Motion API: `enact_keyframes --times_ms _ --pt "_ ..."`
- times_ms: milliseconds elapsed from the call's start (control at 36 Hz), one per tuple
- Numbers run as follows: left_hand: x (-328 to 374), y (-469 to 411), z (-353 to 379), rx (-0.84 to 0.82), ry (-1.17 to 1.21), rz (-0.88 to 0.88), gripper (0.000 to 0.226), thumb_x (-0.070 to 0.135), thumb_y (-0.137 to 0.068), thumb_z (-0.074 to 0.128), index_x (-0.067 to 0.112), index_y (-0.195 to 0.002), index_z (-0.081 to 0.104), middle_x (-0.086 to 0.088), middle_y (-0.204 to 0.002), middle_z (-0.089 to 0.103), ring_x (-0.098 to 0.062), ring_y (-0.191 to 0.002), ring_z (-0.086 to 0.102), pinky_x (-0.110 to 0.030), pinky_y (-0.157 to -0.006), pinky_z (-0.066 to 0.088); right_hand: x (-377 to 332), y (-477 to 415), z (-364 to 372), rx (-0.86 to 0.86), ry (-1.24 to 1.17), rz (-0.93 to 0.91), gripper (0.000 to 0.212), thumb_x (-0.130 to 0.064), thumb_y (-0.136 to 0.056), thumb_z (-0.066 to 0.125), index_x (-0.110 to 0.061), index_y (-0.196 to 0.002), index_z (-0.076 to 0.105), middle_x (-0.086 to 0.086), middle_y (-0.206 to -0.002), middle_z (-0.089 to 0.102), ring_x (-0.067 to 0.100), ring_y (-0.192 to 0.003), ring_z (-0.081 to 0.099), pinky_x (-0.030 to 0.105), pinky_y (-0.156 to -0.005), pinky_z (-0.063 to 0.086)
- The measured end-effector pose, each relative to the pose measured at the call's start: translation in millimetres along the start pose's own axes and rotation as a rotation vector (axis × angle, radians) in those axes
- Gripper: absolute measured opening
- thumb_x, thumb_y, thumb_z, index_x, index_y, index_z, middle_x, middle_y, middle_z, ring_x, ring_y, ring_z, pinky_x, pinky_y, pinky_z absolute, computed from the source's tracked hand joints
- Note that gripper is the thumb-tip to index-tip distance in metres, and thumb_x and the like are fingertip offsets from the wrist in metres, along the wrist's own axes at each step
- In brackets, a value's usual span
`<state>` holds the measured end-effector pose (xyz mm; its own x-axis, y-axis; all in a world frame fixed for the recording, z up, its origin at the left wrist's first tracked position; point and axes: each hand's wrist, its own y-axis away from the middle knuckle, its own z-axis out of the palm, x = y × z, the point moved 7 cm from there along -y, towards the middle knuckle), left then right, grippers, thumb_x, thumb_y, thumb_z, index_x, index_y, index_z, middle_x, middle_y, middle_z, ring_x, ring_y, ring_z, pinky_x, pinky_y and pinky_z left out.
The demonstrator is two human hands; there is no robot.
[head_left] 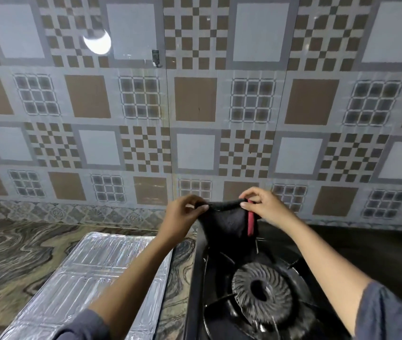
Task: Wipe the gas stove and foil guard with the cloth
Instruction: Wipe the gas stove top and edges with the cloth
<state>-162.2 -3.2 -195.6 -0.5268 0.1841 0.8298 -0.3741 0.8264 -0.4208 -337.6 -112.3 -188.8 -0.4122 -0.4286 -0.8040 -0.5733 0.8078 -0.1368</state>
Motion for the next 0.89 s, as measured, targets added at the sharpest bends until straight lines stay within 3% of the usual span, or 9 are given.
enact_keyframes --times_ms 83,139,222,306,361,444,556,833,889 --pt "-22.3 1.3 6.6 0.028 0.111 -0.132 0.007 0.010 -0.081 0.069 0.013 -0.076 0.065 0.001 -0.072 0.060 -0.019 -0.074 0.060 -0.032 -0.072 0.053 3.4 -9.7 5.5 0.040 0.045 0.001 0.009 -0.020 -0.087 0.062 -0.025 -0.088 0.056 0.007 -0.110 0.062 0.020 -0.107 0.057 0.027 -0.070 0.045" --pt "-38.2 2.3 10.6 0.067 0.151 -0.189 0.011 0.010 -0.080 0.070 0.016 -0.073 0.064 0.000 -0.070 0.060 -0.016 -0.072 0.058 -0.027 -0.069 0.050 4.9 -16.6 12.7 0.064 0.097 -0.021 0.011 -0.017 -0.087 0.062 -0.025 -0.086 0.054 0.002 -0.104 0.061 0.018 -0.107 0.056 0.028 -0.078 0.043" --pt "-55.7 7.7 20.4 0.078 0.187 -0.233 0.011 0.007 -0.083 0.065 0.016 -0.078 0.063 0.001 -0.073 0.062 -0.011 -0.071 0.056 -0.017 -0.065 0.045 7.6 -24.0 28.4 0.045 0.254 -0.062 0.012 -0.013 -0.089 0.057 -0.022 -0.097 0.056 -0.001 -0.114 0.058 0.017 -0.114 0.052 0.027 -0.088 0.040" --pt "-76.6 18.5 37.6 0.017 0.214 -0.319 0.014 0.009 -0.089 0.058 0.011 -0.103 0.060 -0.005 -0.099 0.064 -0.016 -0.095 0.058 -0.026 -0.085 0.046 6.0 -22.0 51.0 -0.150 0.354 -0.110 0.026 -0.020 -0.094 0.051 -0.023 -0.119 0.053 -0.002 -0.137 0.044 0.016 -0.129 0.040 0.030 -0.103 0.033" --pt "-85.8 28.9 47.1 -0.052 0.200 -0.359 0.030 0.022 -0.089 0.058 0.012 -0.117 0.052 -0.008 -0.119 0.059 -0.017 -0.109 0.055 -0.034 -0.099 0.044 7.9 -15.1 69.5 -0.368 0.434 -0.115 0.038 -0.029 -0.096 0.046 -0.028 -0.134 0.043 -0.005 -0.147 0.035 0.015 -0.136 0.032 0.033 -0.109 0.029" --pt "-101.6 44.3 55.9 -0.129 0.230 -0.440 0.058 0.040 -0.086 0.050 0.009 -0.134 0.040 -0.008 -0.138 0.049 -0.018 -0.125 0.048 -0.042 -0.111 0.036 18.8 -6.6 89.3 -0.622 0.593 -0.084 0.050 -0.040 -0.099 0.034 -0.034 -0.147 0.020 -0.009 -0.157 0.013 0.012 -0.145 0.010 0.033 -0.117 0.010" --pt "-93.8 58.0 60.3 -0.197 0.265 -0.500 0.055 0.035 -0.098 0.037 0.018 -0.147 0.020 0.010 -0.148 0.030 -0.004 -0.135 0.029 -0.023 -0.112 0.022 28.4 -12.5 101.3 -0.736 0.668 -0.031 0.055 -0.052 -0.097 0.020 -0.038 -0.147 0.003 -0.010 -0.158 -0.006 0.012 -0.146 -0.008 0.036 -0.118 -0.003" --pt "-91.5 60.0 63.2 -0.125 0.406 -0.525 0.044 0.025 -0.100 0.032 0.022 -0.144 0.027 0.007 -0.143 0.040 -0.007 -0.129 0.039 -0.023 -0.107 0.031 35.5 -28.0 117.3 -0.717 0.728 -0.038 0.058 -0.057 -0.095 0.017 -0.040 -0.147 -0.001 -0.010 -0.158 -0.010 0.015 -0.145 -0.011 0.040 -0.117 -0.006" --pt "-94.5 59.4 63.6 -0.124 0.398 -0.529 0.043 0.025 -0.100 0.035 0.023 -0.143 0.030 0.005 -0.143 0.043 -0.009 -0.130 0.041 -0.032 -0.113 0.030 35.3 -30.0 116.7 -0.686 0.716 -0.053 0.056 -0.055 -0.096 0.018 -0.039 -0.147 0.002 -0.010 -0.158 -0.007 0.015 -0.146 -0.009 0.039 -0.116 -0.006"
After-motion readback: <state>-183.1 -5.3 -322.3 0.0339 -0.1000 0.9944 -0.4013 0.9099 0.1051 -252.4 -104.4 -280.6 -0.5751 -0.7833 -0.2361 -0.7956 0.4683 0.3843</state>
